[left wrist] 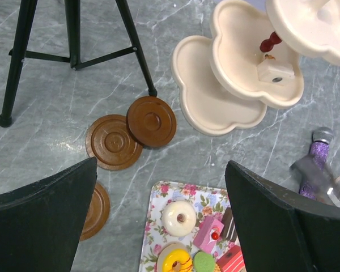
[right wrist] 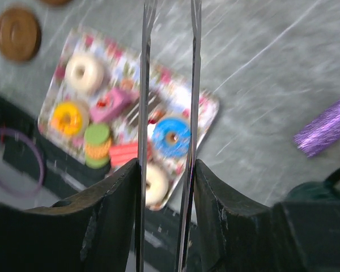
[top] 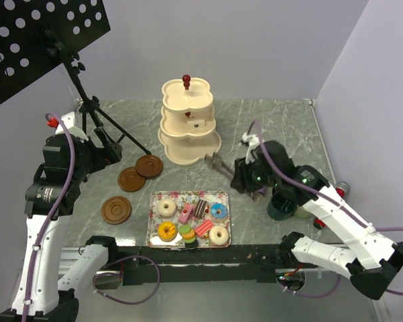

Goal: Serve the afternoon tea

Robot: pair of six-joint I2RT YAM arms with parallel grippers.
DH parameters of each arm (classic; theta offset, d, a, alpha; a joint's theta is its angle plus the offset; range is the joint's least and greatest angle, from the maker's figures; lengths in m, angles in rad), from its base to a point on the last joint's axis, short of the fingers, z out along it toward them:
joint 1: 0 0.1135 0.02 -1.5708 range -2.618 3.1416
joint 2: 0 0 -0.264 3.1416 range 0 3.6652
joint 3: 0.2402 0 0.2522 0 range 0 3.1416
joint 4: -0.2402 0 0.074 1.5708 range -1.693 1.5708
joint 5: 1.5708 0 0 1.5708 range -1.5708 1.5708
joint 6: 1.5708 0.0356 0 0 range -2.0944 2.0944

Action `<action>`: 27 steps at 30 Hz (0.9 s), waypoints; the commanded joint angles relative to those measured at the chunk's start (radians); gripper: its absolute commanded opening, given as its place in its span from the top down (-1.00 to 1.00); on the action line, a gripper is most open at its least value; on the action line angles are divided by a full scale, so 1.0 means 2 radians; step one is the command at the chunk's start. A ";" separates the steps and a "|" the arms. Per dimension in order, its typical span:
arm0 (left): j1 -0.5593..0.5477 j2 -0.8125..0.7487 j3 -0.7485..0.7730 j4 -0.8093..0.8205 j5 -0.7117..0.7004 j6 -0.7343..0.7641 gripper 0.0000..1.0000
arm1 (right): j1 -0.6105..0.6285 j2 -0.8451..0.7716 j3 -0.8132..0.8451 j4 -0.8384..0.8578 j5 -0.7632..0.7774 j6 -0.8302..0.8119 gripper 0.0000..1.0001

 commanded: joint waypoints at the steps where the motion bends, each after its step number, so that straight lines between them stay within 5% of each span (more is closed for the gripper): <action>1: -0.001 -0.012 -0.007 -0.006 -0.003 0.013 -0.99 | 0.085 -0.016 -0.023 -0.016 0.021 0.036 0.06; 13: -0.001 -0.049 -0.051 -0.014 0.009 -0.008 -0.99 | 0.253 0.012 -0.043 -0.055 0.074 0.070 0.02; 27: -0.001 -0.067 -0.052 -0.025 -0.004 -0.020 -0.99 | 0.281 0.048 -0.046 -0.023 0.090 0.003 -0.25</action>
